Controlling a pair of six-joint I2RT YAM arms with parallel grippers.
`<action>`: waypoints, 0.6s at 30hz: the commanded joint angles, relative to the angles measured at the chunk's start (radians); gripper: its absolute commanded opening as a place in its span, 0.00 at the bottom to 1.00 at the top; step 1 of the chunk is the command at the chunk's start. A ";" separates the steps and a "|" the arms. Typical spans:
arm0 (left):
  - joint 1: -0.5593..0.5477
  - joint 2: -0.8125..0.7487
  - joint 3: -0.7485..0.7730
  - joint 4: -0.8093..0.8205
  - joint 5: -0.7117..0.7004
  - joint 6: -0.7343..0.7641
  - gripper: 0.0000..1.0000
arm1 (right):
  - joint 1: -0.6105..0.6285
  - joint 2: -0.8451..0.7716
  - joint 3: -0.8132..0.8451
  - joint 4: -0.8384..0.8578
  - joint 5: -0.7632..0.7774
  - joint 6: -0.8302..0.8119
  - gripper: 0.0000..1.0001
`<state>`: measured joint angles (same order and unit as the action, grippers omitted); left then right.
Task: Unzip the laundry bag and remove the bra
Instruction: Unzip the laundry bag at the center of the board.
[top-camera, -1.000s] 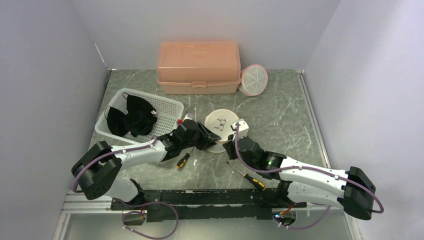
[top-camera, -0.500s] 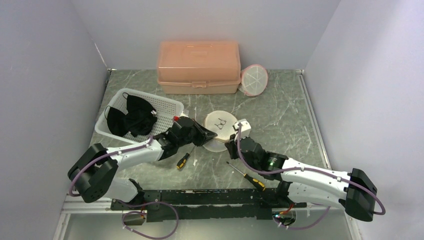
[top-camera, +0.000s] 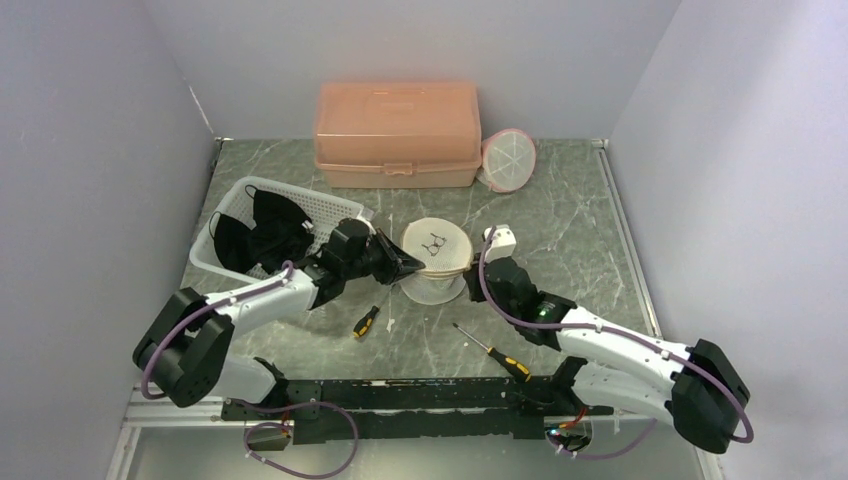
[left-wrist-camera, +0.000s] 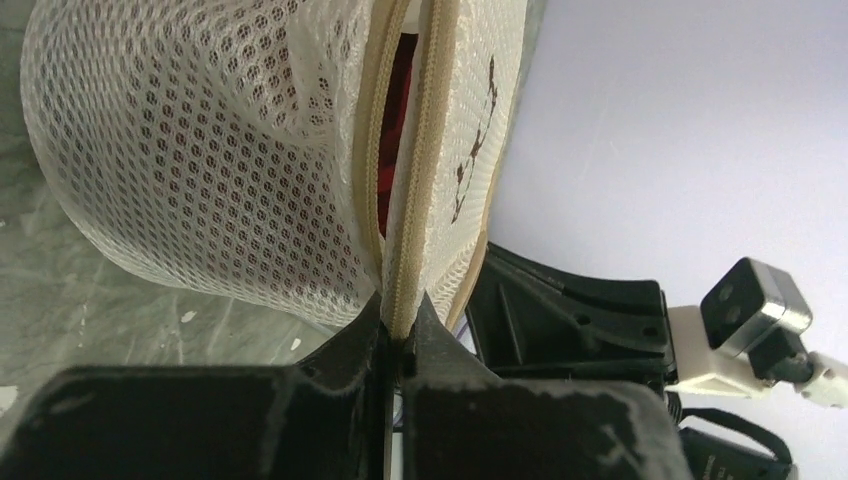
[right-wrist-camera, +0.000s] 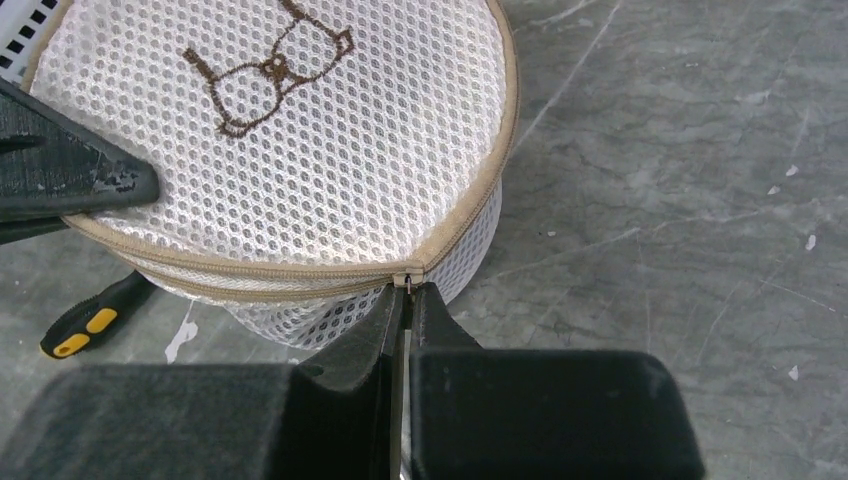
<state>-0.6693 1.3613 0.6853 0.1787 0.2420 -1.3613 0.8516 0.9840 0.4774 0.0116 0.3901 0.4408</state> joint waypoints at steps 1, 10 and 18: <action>0.038 0.029 0.048 -0.009 0.159 0.148 0.03 | -0.033 0.012 0.001 0.059 0.003 -0.002 0.00; 0.074 0.155 0.559 -0.610 0.252 0.681 0.03 | 0.171 -0.164 0.031 -0.006 0.116 -0.085 0.00; 0.114 0.203 0.756 -0.642 0.239 0.821 0.57 | 0.231 -0.121 0.096 0.014 0.122 -0.058 0.00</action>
<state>-0.5850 1.5291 1.3426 -0.3962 0.4789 -0.6655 1.0691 0.8246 0.5091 -0.0170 0.4973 0.3805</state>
